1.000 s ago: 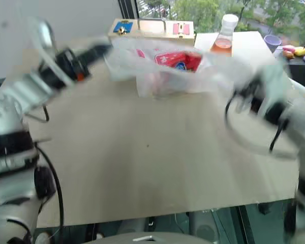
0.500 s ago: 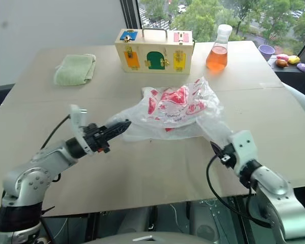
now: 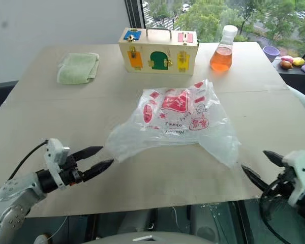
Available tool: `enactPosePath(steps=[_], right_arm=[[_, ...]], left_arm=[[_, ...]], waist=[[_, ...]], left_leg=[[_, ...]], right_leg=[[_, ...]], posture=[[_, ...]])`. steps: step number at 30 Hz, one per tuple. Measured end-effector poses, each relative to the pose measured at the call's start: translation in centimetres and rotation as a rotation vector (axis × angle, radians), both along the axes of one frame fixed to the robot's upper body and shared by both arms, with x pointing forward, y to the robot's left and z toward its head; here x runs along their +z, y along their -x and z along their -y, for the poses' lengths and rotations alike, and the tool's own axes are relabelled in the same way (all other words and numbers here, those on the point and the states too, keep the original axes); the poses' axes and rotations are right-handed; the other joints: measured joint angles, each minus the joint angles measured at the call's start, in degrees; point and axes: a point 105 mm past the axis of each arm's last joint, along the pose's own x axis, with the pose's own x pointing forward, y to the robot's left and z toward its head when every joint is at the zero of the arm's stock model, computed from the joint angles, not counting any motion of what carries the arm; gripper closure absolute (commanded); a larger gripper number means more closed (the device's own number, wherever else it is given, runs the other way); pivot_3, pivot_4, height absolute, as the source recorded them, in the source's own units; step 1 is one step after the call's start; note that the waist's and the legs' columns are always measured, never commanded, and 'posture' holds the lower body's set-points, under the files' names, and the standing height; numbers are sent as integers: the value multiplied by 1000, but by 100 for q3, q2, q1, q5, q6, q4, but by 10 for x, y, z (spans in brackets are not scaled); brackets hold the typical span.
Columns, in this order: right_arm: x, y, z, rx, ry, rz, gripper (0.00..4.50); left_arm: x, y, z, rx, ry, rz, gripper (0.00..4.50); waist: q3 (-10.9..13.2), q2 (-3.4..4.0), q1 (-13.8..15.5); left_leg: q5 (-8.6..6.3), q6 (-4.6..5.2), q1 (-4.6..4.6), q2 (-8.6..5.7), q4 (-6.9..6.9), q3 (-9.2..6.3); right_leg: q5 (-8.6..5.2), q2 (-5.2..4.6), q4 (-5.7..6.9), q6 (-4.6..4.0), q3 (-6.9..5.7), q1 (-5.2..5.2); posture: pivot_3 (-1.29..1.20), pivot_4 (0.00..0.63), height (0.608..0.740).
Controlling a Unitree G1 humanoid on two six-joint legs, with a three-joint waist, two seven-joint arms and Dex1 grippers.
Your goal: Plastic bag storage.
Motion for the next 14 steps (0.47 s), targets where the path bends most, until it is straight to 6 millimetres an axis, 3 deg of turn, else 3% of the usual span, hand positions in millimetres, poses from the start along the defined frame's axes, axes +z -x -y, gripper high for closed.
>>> enactPosePath(steps=[6,14], right_arm=[[10,-19,23,5,48,33,0],[22,-31,21,51,35,82,0]], left_arm=[[-2,10,19,-72,3,6,582],[-6,32,-16,40,-50,-30,582]], waist=[[-2,7,-23],[0,3,50]], left_leg=[[-2,3,3,4,-12,7],[-11,18,-13,-9,-5,11]], right_leg=[[1,13,7,-1,5,-6],[-2,3,-1,2,13,-15]], posture=[[0,150,740],[0,150,740]])
